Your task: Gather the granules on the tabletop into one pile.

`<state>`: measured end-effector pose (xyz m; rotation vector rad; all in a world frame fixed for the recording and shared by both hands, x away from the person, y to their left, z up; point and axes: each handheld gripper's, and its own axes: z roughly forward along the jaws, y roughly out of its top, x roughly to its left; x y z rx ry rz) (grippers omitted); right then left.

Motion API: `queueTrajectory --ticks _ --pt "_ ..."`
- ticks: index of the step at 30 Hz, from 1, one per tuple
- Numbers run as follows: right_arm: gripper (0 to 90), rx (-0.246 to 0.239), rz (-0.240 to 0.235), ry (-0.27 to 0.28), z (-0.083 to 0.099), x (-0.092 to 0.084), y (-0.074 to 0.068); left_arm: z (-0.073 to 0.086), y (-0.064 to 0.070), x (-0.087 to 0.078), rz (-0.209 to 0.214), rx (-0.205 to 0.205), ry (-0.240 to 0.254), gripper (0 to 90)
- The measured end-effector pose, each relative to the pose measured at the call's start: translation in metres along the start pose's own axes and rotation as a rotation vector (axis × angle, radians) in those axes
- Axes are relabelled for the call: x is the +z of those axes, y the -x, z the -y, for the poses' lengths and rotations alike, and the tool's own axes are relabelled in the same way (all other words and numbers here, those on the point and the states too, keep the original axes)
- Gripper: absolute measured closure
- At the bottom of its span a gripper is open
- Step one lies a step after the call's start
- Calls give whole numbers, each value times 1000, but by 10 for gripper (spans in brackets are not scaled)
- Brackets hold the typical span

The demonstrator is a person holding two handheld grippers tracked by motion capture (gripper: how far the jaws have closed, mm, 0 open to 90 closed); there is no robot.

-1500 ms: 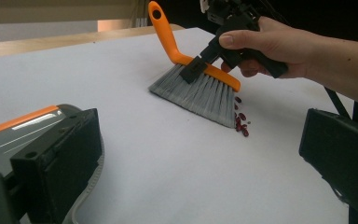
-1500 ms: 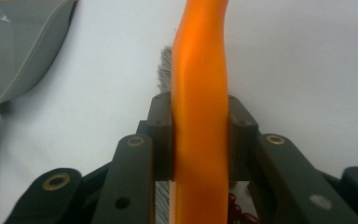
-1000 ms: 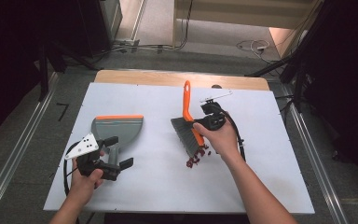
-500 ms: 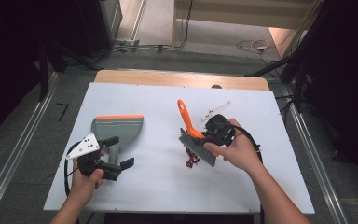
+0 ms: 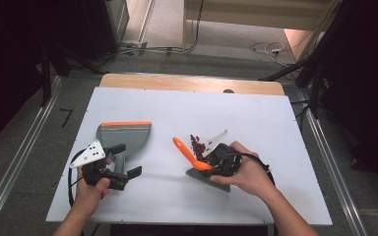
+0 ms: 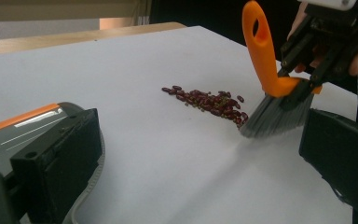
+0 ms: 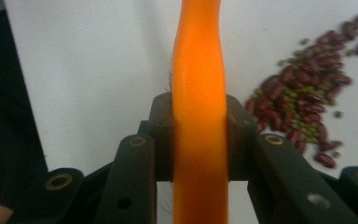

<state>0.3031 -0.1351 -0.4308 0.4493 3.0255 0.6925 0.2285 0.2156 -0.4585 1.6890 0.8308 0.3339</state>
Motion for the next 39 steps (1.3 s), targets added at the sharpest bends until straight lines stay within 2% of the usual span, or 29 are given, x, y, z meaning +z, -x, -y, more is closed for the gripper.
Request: queueTrajectory --ticks 2,5,6,8,10,11,15,17,18,24,34,36,39 --pt "686 -4 -1 -29 -1 6 -2 0 0 0 1 0 2 0" --pt "687 -14 -25 -19 -3 11 -1 0 0 0 1 0 1 0" --pt "686 -4 -16 -23 -4 11 1 0 0 0 1 0 1 0" --pt "685 -5 -9 -31 -4 13 8 0 0 0 1 -1 1 0" --pt "684 0 -35 -17 -4 15 16 0 1 0 0 1 1 0" --pt "683 10 -27 -20 -5 15 19 0 1 0 0 2 1 0" --pt "681 5 -47 -9 -5 18 32 0 0 0 1 -1 3 0" --pt "681 12 -40 -8 -7 18 36 0 1 0 0 0 1 0" --pt "681 -6 -25 -6 -8 18 39 0 1 0 0 0 0 0" --pt "680 -28 -22 -8 -16 21 50 0 1 0 1 0 3 0" --pt "679 14 -1 25 -22 23 69 0 1 -1 2 -1 4 0" --pt "679 -6 -5 28 -24 24 73 0 1 -1 2 -1 4 0" --pt "679 4 -6 18 -26 24 75 0 1 0 1 -1 4 0"
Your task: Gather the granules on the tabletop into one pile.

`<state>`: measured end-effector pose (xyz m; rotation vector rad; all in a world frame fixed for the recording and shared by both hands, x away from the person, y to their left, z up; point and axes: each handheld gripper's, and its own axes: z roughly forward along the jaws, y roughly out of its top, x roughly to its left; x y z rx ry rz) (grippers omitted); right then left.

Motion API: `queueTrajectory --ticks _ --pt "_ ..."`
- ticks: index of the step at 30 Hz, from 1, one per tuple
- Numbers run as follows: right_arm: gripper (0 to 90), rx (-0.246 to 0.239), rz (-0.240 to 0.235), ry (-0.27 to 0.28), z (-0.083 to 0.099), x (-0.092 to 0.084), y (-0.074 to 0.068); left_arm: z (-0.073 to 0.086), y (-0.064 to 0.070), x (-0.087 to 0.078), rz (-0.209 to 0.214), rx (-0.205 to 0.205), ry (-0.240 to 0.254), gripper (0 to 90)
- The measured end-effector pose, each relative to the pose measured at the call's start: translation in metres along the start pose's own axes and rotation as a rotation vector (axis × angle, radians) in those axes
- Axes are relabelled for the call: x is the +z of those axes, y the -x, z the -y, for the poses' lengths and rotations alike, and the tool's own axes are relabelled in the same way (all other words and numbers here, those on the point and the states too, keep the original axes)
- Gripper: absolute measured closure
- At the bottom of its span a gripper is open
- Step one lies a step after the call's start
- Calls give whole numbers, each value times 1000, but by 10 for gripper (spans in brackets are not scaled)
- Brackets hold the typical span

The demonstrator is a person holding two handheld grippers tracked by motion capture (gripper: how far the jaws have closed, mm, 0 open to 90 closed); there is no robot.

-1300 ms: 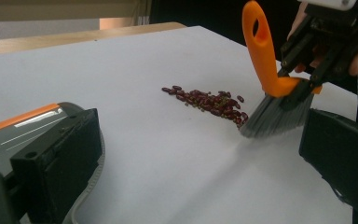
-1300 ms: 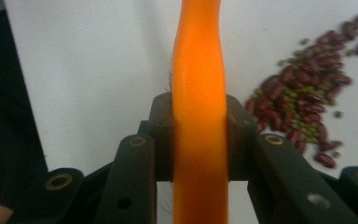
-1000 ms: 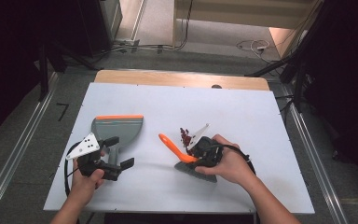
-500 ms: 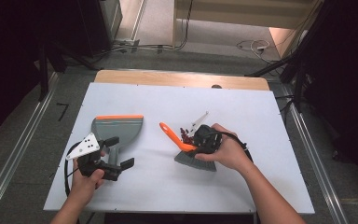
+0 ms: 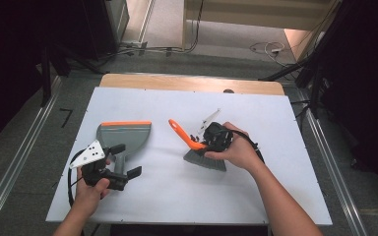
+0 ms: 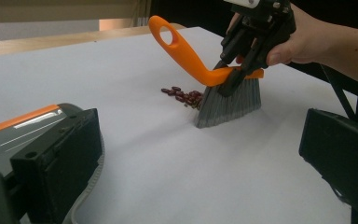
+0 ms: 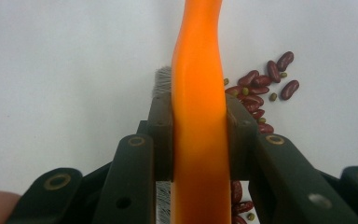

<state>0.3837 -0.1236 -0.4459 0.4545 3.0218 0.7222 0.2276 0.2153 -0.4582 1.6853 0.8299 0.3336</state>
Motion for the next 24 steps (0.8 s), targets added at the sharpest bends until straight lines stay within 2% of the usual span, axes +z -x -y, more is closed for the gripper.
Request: queueTrajectory --ticks 4,5,24 --pt "679 -5 15 10 -2 0 5 0 0 0 0 0 0 0" --pt "680 8 20 9 -3 0 5 0 0 0 0 1 0 0" --pt "679 28 39 25 -7 0 22 0 -1 -1 -2 6 0 0"
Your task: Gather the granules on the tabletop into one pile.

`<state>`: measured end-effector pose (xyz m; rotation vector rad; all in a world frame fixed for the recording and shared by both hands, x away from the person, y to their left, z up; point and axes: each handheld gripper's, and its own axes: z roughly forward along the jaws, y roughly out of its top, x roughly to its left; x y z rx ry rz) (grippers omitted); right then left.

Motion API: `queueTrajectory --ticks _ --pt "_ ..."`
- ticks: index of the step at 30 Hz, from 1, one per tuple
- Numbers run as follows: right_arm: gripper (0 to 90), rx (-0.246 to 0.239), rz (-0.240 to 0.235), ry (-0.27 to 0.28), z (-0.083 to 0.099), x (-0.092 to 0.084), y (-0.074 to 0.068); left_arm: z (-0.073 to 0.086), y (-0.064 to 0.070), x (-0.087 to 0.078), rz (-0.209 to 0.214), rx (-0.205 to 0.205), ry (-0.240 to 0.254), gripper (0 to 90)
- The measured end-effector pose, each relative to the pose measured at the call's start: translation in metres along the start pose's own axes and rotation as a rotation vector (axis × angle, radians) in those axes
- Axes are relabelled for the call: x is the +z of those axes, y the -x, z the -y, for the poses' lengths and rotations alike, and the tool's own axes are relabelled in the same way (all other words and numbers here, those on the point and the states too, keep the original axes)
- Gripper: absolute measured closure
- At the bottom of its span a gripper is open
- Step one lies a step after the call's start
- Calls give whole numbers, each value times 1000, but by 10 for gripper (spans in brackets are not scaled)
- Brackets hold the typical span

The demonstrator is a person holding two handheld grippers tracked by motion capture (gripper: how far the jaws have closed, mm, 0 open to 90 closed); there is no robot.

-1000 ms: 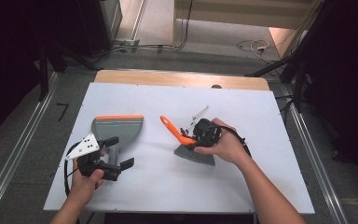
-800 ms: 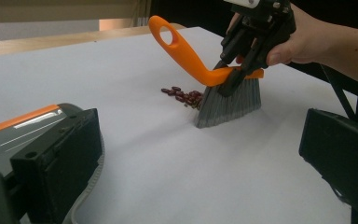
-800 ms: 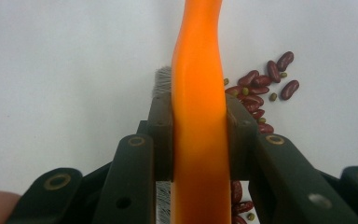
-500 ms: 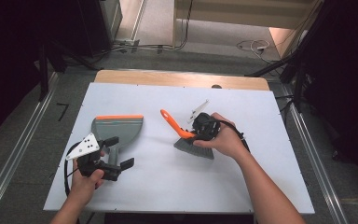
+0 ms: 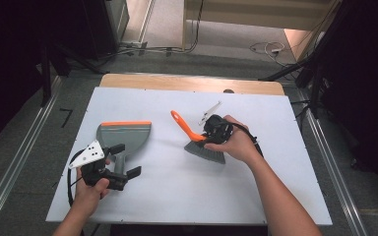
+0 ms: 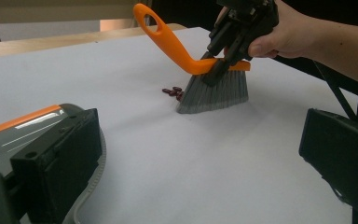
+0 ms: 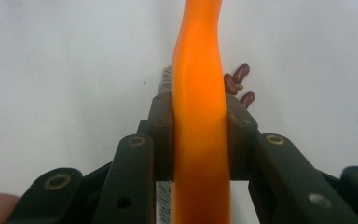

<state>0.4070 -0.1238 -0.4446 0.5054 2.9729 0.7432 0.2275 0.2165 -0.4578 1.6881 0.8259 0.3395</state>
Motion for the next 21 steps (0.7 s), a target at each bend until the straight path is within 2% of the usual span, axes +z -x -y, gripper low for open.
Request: queueTrajectory --ticks 14,17,19,20,21 --pt "679 23 -2 8 -1 0 8 0 0 -1 -5 -4 4 0" --pt "679 6 6 12 -2 1 10 0 0 -1 -4 -4 6 0" --pt "679 15 6 5 -2 1 10 0 -1 -2 -4 -5 8 0" --pt "679 3 3 13 -3 1 11 0 0 -2 -4 -5 8 0" --pt "679 15 2 12 -3 1 11 0 -1 -2 -5 -5 9 0"
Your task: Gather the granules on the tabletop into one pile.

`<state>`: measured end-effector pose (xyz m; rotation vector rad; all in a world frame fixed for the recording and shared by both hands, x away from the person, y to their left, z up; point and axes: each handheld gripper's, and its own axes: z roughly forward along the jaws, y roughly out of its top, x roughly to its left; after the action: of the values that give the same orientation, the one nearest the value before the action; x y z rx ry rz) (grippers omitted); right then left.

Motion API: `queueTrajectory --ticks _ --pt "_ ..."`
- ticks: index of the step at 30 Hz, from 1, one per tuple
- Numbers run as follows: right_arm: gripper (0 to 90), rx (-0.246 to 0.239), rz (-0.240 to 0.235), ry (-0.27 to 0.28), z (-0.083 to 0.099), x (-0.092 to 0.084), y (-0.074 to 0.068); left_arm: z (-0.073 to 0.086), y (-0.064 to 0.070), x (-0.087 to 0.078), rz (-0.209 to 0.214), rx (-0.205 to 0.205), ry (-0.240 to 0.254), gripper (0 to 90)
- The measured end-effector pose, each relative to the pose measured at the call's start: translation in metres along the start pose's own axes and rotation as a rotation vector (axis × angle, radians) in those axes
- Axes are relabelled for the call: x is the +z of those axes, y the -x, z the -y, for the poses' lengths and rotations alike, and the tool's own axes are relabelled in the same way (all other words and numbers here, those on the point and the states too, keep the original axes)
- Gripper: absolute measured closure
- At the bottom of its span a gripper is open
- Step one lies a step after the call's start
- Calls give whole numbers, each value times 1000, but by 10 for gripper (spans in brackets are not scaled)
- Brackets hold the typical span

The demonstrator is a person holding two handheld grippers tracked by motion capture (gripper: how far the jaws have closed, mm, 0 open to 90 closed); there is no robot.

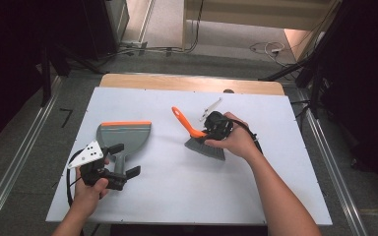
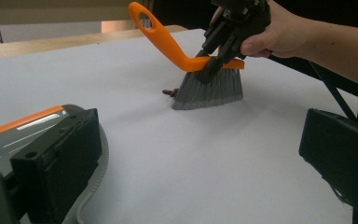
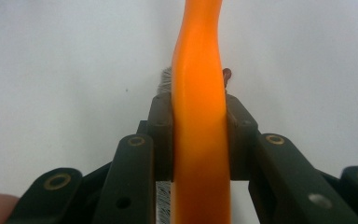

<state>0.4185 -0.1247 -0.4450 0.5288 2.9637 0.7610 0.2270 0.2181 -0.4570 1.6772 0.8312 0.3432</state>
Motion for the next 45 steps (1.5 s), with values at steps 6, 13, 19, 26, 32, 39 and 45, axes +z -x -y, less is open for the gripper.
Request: queueTrajectory --ticks 6,13,19,26,32,39,45 --pt "679 5 5 8 0 0 3 0 1 -1 -4 4 1 0" --pt "679 -4 25 6 -2 0 5 0 1 0 -4 4 -1 0" --pt "679 8 29 6 -2 0 7 0 0 -1 -3 4 2 0" --pt "682 -5 15 9 -3 -2 3 0 0 0 -2 4 1 0" --pt "684 1 1 47 -3 -13 -1 0 0 0 -3 3 -3 0" --pt "684 35 42 96 0 -36 -10 0 0 1 -4 2 -3 0" --pt "684 119 125 129 14 -52 -10 0 1 1 -2 3 0 0"
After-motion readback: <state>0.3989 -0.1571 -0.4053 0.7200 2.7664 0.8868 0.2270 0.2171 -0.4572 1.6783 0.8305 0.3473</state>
